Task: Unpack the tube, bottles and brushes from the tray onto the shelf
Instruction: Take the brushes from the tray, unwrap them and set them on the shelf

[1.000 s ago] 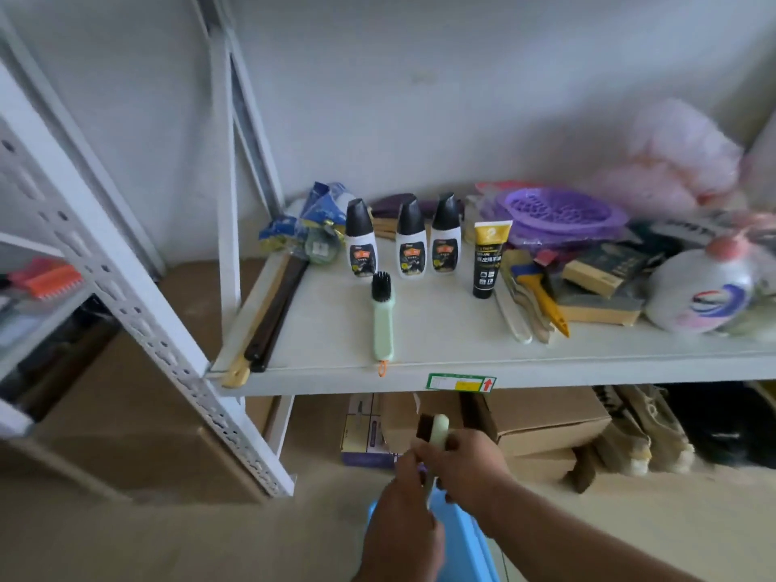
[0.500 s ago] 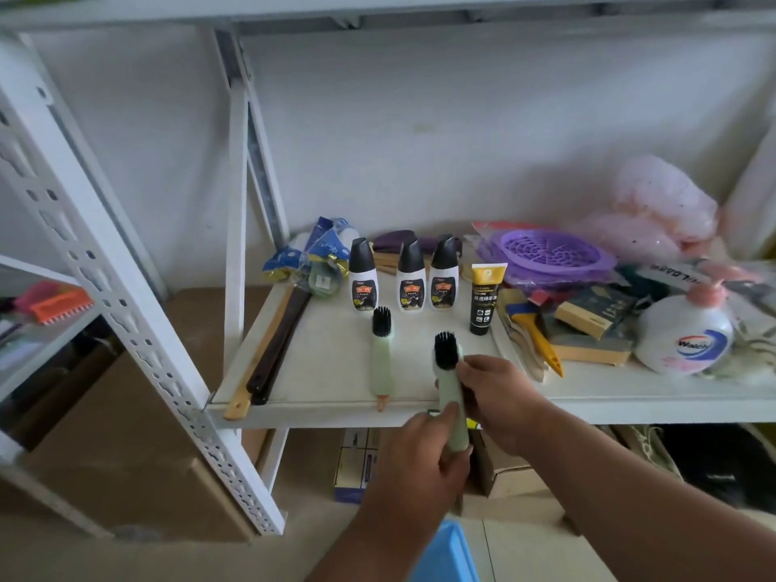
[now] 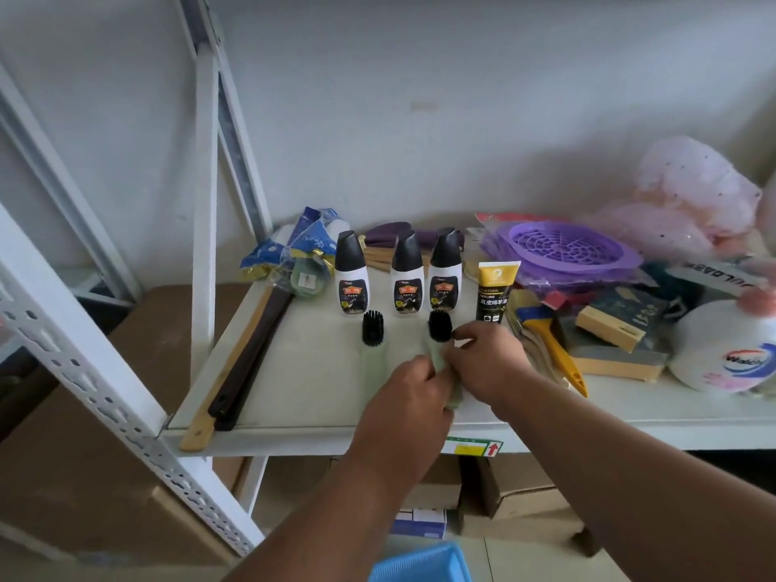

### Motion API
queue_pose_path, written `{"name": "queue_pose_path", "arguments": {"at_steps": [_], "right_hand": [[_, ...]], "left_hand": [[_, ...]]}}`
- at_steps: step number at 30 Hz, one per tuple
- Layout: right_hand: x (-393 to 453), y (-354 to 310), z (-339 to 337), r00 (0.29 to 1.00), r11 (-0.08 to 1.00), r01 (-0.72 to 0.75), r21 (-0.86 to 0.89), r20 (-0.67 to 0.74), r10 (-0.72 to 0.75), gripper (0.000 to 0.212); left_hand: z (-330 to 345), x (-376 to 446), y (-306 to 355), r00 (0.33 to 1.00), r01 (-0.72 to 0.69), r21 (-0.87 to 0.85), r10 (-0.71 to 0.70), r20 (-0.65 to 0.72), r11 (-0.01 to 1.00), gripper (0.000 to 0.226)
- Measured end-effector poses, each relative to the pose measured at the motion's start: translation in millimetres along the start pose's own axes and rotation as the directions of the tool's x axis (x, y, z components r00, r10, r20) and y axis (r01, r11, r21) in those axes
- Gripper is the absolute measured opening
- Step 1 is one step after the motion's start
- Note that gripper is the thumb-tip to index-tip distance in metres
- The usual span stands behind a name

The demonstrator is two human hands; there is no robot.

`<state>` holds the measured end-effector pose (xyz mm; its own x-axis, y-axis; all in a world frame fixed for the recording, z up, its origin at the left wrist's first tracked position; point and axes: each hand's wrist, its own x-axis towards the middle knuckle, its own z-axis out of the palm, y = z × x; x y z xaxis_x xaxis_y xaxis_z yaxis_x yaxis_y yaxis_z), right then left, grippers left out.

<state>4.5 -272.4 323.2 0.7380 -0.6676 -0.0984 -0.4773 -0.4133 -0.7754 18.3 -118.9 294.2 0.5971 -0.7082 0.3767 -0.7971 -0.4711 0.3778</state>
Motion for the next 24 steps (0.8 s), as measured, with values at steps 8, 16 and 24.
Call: {"name": "queue_pose_path", "arguments": {"at_steps": [8, 16, 24], "right_hand": [[3.7, -0.3, 3.2, 0.999, 0.997, 0.04, -0.068, -0.029, -0.042, 0.035], [-13.0, -19.0, -2.9, 0.992, 0.951, 0.112, -0.288, -0.027, -0.125, 0.027], [6.0, -133.9, -21.2, 0.806, 0.793, 0.523, -0.312, -0.122, -0.58, 0.029]], "left_hand": [[0.1, 3.6, -0.4, 0.998, 0.045, -0.048, -0.042, 0.051, 0.998, 0.035], [-11.9, 0.1, 4.4, 0.992, 0.066, 0.024, -0.068, 0.107, 0.998, 0.032], [-44.8, -1.4, -17.8, 0.996, 0.093, 0.179, -0.089, -0.032, 0.979, 0.046]]}}
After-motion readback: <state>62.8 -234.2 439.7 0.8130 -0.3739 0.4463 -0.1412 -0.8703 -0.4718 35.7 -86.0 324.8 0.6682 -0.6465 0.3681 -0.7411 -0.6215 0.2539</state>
